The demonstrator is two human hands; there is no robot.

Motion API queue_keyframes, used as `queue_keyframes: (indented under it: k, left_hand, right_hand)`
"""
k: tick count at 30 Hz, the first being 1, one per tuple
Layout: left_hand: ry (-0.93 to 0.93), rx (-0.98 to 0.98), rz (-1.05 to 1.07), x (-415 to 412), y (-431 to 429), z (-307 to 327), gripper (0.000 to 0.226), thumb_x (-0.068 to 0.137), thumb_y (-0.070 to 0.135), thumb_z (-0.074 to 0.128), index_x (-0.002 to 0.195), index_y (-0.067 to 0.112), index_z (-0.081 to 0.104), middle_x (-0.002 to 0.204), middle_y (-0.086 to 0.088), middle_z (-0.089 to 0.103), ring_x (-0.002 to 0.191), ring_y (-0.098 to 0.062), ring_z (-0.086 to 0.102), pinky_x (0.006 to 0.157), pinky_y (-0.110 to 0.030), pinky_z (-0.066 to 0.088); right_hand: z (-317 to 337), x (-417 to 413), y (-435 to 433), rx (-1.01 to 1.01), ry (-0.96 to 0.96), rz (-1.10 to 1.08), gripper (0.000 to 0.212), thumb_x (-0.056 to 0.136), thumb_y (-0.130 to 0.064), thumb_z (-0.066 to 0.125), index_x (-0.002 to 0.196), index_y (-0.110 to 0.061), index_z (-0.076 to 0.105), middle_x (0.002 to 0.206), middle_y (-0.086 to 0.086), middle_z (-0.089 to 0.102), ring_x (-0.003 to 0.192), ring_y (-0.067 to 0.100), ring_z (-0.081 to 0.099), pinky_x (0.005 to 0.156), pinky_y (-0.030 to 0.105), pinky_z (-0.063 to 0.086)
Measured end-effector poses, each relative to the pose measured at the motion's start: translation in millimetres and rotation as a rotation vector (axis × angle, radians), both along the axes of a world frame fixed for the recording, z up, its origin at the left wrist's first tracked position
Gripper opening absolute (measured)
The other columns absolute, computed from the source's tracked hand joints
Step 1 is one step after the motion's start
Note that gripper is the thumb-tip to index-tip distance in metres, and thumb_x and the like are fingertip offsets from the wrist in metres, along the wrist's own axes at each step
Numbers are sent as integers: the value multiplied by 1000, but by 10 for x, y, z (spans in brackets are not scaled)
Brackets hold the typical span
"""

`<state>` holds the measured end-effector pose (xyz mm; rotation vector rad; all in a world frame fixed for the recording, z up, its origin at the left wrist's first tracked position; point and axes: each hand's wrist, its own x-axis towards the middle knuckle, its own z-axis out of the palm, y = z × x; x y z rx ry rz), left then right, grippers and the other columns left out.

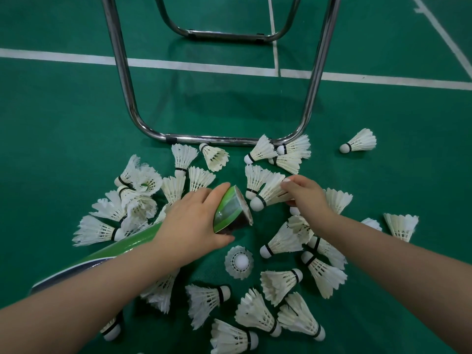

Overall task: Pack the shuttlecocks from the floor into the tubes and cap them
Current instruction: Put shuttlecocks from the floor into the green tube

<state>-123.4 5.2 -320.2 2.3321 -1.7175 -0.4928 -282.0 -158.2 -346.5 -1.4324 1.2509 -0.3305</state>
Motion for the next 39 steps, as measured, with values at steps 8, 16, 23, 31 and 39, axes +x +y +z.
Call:
queue_keyframes:
  k: [8, 16, 23, 31, 39]
  left_hand:
    - [-10, 7, 11, -28, -10, 9, 99, 69, 59, 67, 145, 32, 10, 129, 7, 44, 114, -12, 42, 99, -29, 38]
    - [-8, -22, 4, -56, -25, 9, 99, 68, 59, 67, 145, 32, 10, 129, 8, 44, 116, -12, 43, 100, -29, 37]
    - [-15, -44, -10, -79, 16, 20, 96, 68, 59, 66, 145, 30, 16, 127, 5, 47, 114, -16, 45, 96, -31, 39]
    - [-79, -97, -104, -138, -19, -4, 89, 65, 66, 55, 139, 24, 30, 110, 0, 57, 96, -21, 55, 80, -37, 48]
    - [-44, -60, 9, -152, -521, 19, 90, 68, 53, 66, 140, 30, 18, 116, -1, 51, 104, -21, 49, 90, -36, 45]
  right_hand:
    - [518, 75, 348, 50, -212, 61, 23, 91, -10, 49, 70, -15, 57, 73, 0, 60, 70, 13, 54, 68, 26, 48]
    - [518, 141, 508, 202, -148, 494, 31, 78, -21, 57, 104, -8, 68, 107, 12, 68, 97, 19, 61, 92, 25, 45]
    - [539, 227, 446, 379, -69, 818, 41, 61, -16, 54, 101, -20, 64, 107, 8, 63, 106, 24, 58, 102, 44, 43]
    - [579, 299, 392, 476, 22, 982, 33, 83, 9, 48, 62, -16, 47, 49, -17, 50, 46, -4, 48, 53, 12, 41]
    - [596, 161, -315, 351, -122, 384, 11, 89, -22, 56, 89, -14, 63, 89, 1, 67, 88, 16, 63, 77, 30, 53]
